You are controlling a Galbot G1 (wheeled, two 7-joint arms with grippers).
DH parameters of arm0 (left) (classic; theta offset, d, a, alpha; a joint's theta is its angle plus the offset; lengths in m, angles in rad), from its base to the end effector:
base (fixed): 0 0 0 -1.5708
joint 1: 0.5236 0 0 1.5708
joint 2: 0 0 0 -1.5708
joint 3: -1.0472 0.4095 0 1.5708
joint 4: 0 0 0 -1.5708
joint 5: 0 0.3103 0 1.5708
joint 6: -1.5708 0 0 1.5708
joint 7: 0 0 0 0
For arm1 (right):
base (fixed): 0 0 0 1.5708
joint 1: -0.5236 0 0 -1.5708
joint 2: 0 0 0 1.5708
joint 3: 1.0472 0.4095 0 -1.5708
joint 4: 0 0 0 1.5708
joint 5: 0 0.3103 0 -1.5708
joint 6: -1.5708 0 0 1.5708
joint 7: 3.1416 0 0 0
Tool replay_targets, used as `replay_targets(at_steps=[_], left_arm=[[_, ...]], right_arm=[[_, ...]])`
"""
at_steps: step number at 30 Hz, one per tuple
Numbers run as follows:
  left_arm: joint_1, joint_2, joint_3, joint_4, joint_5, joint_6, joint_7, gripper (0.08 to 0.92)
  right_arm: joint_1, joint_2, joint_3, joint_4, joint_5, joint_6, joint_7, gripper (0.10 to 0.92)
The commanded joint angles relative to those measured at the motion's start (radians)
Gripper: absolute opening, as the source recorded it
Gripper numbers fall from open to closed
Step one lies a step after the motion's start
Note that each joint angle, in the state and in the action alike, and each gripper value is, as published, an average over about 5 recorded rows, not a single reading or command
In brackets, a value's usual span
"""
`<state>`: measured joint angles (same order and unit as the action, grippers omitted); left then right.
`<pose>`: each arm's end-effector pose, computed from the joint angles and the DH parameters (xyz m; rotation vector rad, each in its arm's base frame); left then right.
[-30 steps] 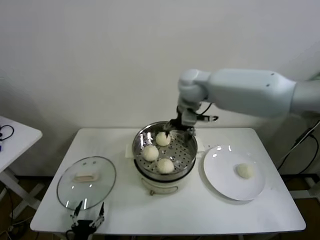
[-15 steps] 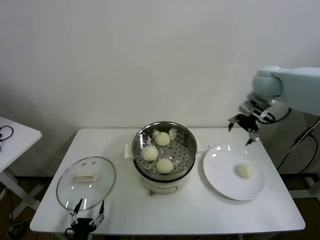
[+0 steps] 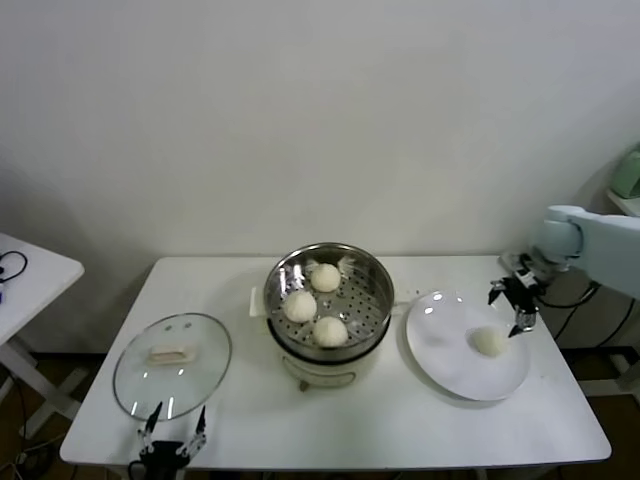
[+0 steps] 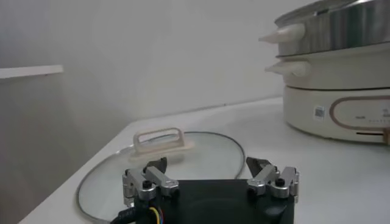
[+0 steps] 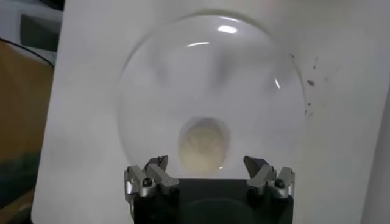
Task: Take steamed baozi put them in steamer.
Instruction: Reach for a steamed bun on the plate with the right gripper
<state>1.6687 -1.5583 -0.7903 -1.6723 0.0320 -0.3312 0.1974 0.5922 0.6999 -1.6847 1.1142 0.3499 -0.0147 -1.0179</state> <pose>0.0226 0.0861 -0.4799 0.0223 -2.9269 -0.2270 0.5332 -0.2737 -0.1295 1.2835 -1.2029 1.3326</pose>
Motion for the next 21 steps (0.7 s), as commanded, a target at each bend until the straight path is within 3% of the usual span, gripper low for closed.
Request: replay_targets(at_steps=[1, 17, 21], left_arm=[[0.001, -0.005, 0.000, 0.008, 0.007, -0.001, -0.002, 0.823], [-0.002, -0.006, 0.003, 0.016, 0.008, -0.001, -0.004, 0.823], [-0.003, -0.010, 0.005, 0.014, 0.010, -0.001, -0.005, 0.823]], right_arm=[[-0.243, -0.007, 0.212, -0.101, -0.075, -0.058, 0.023, 0.823], [-0.343, 0.001, 0.332, -0.123, -0.161, -0.061, 0.056, 0.822], [-0.339, 0.006, 0.348, -0.126, -0.182, -0.063, 0.078, 0.786]])
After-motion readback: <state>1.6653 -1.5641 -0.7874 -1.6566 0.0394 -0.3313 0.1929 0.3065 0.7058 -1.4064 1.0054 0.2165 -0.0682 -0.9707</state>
